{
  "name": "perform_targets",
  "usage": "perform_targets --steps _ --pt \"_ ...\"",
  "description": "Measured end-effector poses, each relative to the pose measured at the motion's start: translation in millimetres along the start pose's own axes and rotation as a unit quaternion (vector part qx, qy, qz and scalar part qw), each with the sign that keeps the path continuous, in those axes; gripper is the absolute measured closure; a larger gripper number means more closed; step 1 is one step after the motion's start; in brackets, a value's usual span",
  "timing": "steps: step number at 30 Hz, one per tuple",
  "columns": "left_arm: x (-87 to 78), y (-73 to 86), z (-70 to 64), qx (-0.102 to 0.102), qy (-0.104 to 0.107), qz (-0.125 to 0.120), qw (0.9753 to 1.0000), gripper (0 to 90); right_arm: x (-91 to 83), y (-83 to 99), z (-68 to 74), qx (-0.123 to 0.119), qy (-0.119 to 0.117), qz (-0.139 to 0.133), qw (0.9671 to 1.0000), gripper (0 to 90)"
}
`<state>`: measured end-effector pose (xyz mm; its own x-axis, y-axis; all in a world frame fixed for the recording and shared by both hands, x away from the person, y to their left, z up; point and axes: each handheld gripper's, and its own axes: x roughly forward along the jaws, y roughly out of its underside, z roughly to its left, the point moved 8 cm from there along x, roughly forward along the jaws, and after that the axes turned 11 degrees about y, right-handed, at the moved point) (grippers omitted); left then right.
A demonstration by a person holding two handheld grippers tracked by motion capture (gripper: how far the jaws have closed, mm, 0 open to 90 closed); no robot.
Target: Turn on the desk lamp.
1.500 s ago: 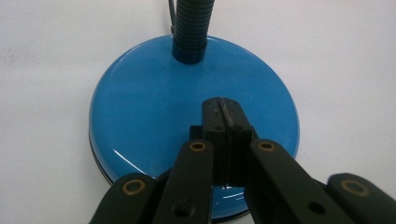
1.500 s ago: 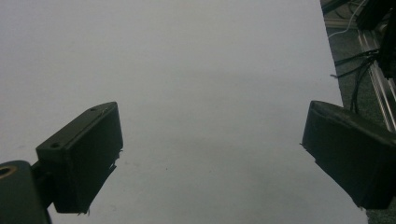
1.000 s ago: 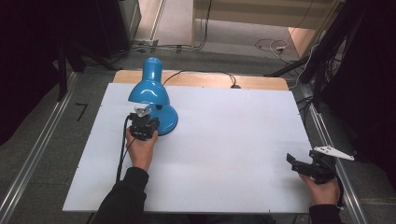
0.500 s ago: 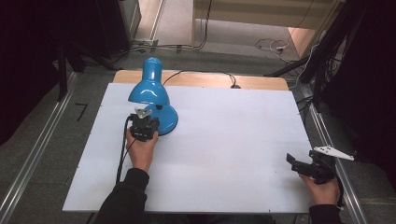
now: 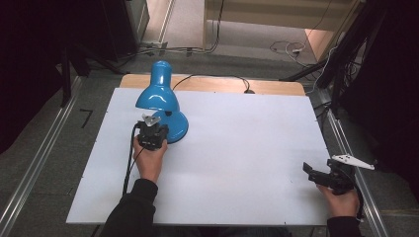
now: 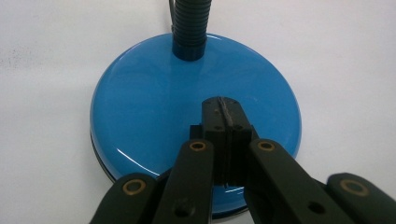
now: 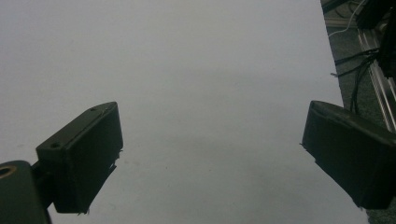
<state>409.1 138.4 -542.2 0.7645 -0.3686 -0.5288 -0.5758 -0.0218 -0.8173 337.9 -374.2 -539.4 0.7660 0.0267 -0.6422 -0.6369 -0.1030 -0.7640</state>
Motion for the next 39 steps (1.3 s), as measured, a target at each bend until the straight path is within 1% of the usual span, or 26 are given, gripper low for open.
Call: perform_targets --steps 17,33,39 --pt "-0.2 1.3 -0.1 -0.002 0.002 -0.011 0.9999 90.0 0.0 0.5 0.3 -0.001 0.001 0.001 1.0000 3.6" --pt "-0.6 1.7 0.9 -0.005 0.007 -0.013 0.9999 90.0 0.5 0.5 0.8 0.000 0.000 0.002 1.0000 3.6" --pt "-0.6 1.9 0.5 -0.004 0.004 -0.013 0.9999 90.0 0.3 0.5 1.2 0.001 0.000 0.003 1.0000 3.6"
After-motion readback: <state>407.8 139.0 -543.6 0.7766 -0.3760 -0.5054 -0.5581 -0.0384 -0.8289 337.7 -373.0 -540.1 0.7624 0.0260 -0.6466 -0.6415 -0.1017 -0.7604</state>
